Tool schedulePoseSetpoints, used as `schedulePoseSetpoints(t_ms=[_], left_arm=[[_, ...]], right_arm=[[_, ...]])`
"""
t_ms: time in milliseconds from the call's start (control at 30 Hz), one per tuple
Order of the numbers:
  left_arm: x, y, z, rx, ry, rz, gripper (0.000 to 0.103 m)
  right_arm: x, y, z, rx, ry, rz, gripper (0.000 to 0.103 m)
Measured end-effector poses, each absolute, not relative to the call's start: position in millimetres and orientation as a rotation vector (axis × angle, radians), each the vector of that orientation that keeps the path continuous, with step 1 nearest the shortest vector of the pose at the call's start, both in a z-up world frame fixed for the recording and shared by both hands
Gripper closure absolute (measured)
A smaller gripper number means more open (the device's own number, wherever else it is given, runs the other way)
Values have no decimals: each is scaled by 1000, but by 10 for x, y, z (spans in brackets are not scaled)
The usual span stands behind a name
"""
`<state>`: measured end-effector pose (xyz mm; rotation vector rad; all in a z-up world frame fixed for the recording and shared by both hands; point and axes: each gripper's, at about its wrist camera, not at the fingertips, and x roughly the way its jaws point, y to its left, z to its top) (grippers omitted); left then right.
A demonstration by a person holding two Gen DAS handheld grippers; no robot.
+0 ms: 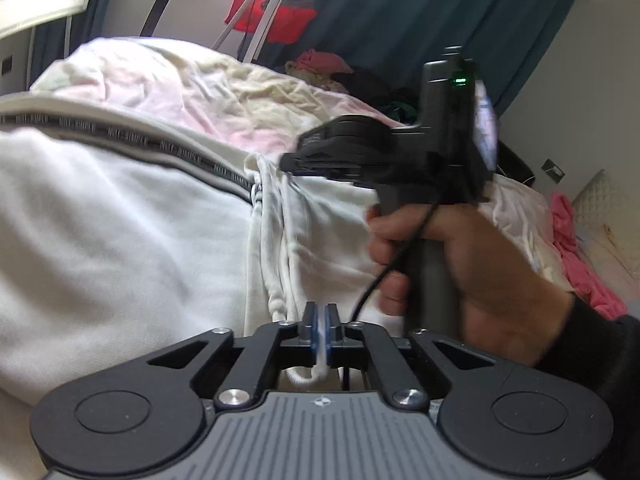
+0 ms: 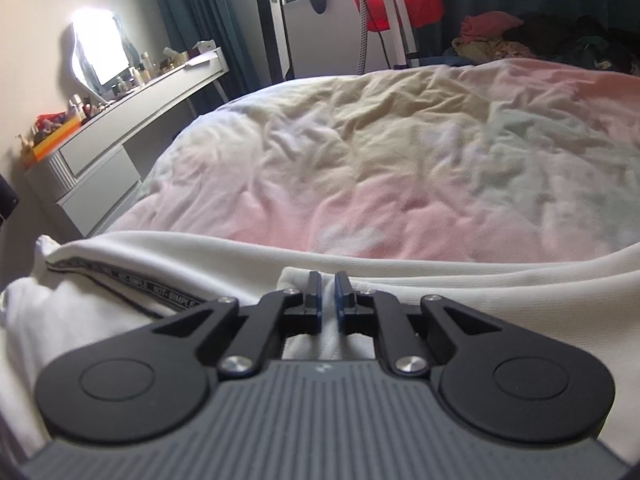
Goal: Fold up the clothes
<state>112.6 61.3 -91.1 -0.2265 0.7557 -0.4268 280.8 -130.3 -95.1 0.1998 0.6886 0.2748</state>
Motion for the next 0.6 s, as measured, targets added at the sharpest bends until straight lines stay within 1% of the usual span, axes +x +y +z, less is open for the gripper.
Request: schedulePoseSetpoints(t_ms=[33,100,167,233,267,300,367,467,600], left_arm=[[1070,598,-841,-200,727,-430,86],[925,582,-675,-157,653,-436,62],[791,577,-539,-127,593,-428,60],[671,595,-439,-123,551,-413,51],[627,600,-408,-120,539,-402,40],[586,605,-381,-116,528,-390,34],[509,609,-331,-102,513,-358,31],[356,622,-254,-88,499,-309,18],[47,637,-169,-55,469,-272,7]], right_arm=[[2747,-1341,-858,195,680,264,92],[2582,-1446,-655,180,649,240,92],[2401,-1555,-452,165,612,225,92],[2159,-1664,-243,154,569,215,92],[2023,-1718,-143,150,550,204,92],[1888,-1771,-43,146,531,192,92],[1591,-1868,133,139,502,180,92],[1102,-1966,345,114,468,175,92],[507,-2114,488,130,435,161,92]])
